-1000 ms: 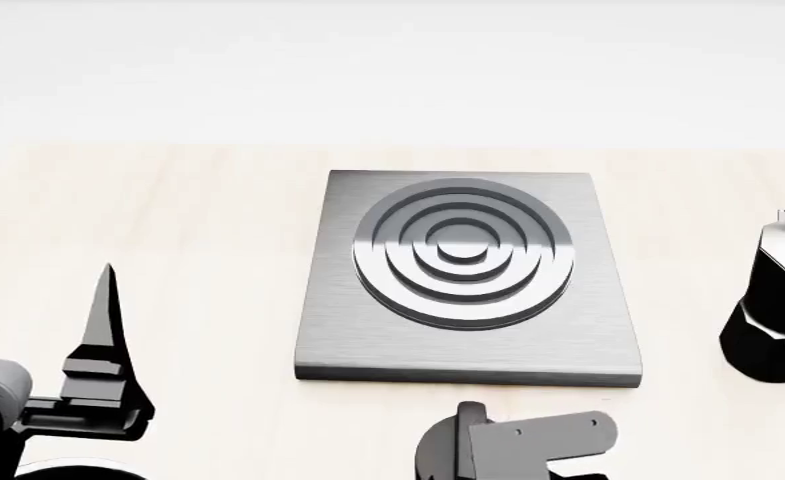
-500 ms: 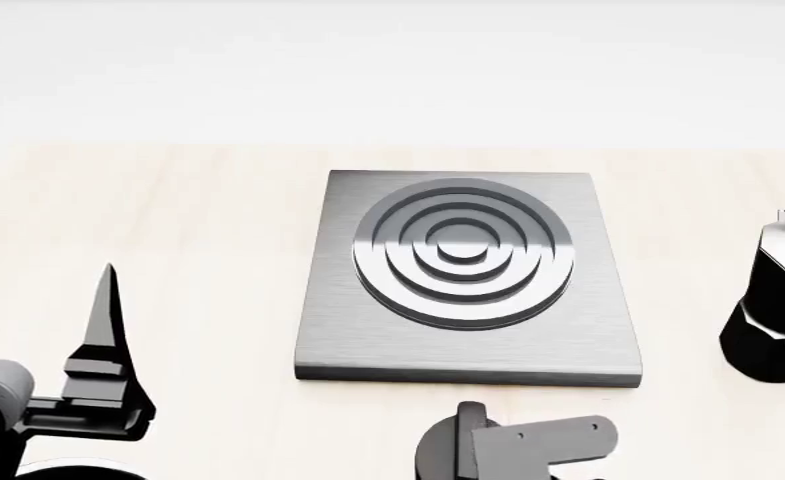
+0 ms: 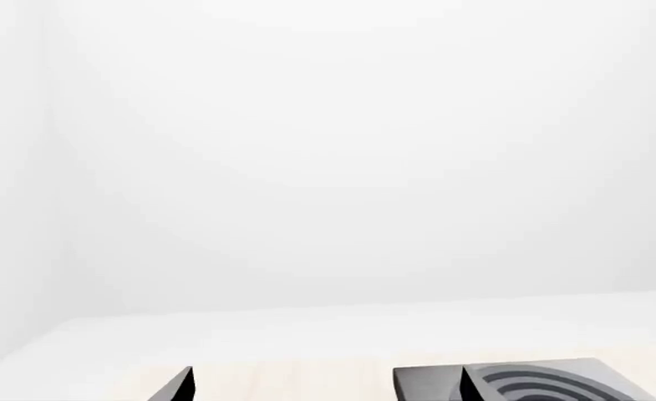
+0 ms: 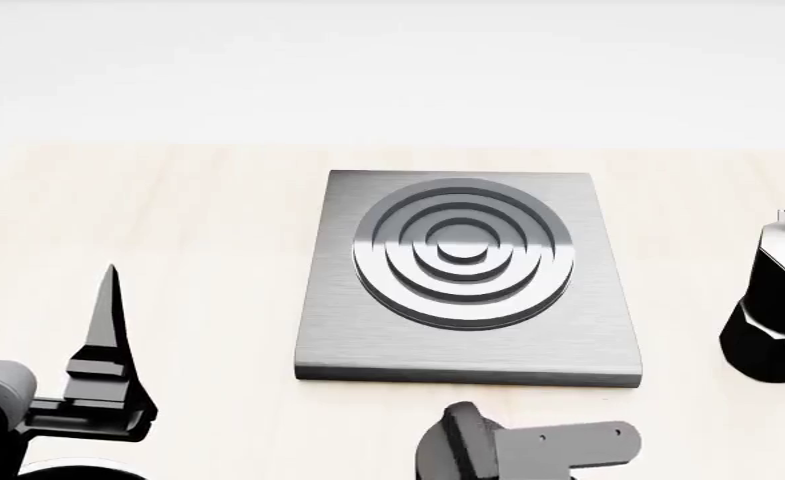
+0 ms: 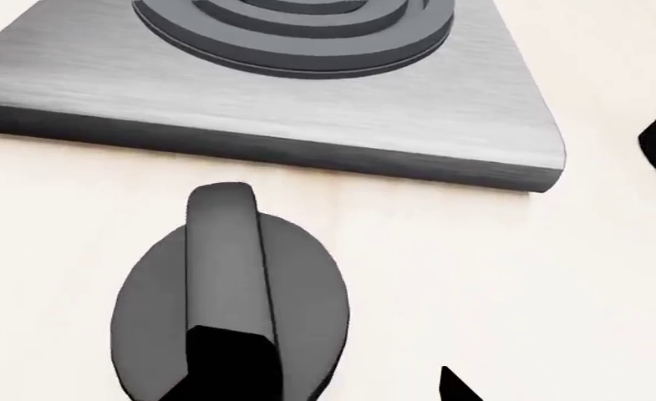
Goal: Turn on the stove.
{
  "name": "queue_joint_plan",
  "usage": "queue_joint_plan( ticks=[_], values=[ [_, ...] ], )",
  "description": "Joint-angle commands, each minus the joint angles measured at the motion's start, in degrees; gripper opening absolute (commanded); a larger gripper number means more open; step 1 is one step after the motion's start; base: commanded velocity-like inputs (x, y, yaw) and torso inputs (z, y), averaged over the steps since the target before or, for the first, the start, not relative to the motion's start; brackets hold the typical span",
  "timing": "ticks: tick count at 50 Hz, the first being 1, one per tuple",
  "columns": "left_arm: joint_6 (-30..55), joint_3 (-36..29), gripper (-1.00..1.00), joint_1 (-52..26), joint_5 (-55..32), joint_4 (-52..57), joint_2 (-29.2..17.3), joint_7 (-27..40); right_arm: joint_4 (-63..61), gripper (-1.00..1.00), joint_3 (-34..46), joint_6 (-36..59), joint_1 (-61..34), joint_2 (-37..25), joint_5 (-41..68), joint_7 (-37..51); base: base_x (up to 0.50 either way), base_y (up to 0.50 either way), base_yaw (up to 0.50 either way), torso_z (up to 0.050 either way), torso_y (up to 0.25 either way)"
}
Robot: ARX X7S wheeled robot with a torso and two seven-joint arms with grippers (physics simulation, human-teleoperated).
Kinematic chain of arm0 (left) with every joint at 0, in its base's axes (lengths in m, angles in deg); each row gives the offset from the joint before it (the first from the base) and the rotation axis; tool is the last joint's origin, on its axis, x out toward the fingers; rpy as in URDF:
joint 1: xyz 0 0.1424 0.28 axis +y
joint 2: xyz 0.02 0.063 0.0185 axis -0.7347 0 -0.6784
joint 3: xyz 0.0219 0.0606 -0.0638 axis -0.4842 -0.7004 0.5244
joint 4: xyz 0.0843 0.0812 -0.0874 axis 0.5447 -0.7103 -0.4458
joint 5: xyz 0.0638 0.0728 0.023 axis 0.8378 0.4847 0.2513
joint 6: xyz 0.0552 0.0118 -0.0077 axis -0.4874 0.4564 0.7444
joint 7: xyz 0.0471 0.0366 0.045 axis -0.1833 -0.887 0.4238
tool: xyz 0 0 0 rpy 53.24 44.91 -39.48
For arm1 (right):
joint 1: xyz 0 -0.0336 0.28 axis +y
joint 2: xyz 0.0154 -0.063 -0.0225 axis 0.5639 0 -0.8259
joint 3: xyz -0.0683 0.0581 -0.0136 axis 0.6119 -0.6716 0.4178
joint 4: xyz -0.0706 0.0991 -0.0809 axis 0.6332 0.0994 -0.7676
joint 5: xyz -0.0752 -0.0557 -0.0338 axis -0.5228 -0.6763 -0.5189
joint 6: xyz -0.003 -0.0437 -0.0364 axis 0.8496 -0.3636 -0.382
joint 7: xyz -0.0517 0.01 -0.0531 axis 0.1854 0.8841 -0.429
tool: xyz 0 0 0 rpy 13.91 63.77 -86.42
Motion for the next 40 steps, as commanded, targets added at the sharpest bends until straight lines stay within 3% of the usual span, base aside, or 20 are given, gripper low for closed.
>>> queue_joint_plan(
  ticks=[1, 40],
  values=[
    [-0.35, -0.15, 1.0, 0.01, -0.09, -0.31, -0.11, 0.14, -0.44, 1.0, -1.43, 0.52, 0.3, -0.5, -0.59, 1.73, 0.0, 0.0, 0.0, 0.0, 0.0],
    [-0.24, -0.56, 1.0, -0.18, -0.73, 0.04, -0.68, 0.96, -2.73, 1.0, -4.23, 1.55, 1.36, -1.84, -2.32, 7.79, 0.0, 0.0, 0.0, 0.0, 0.0]
  ],
)
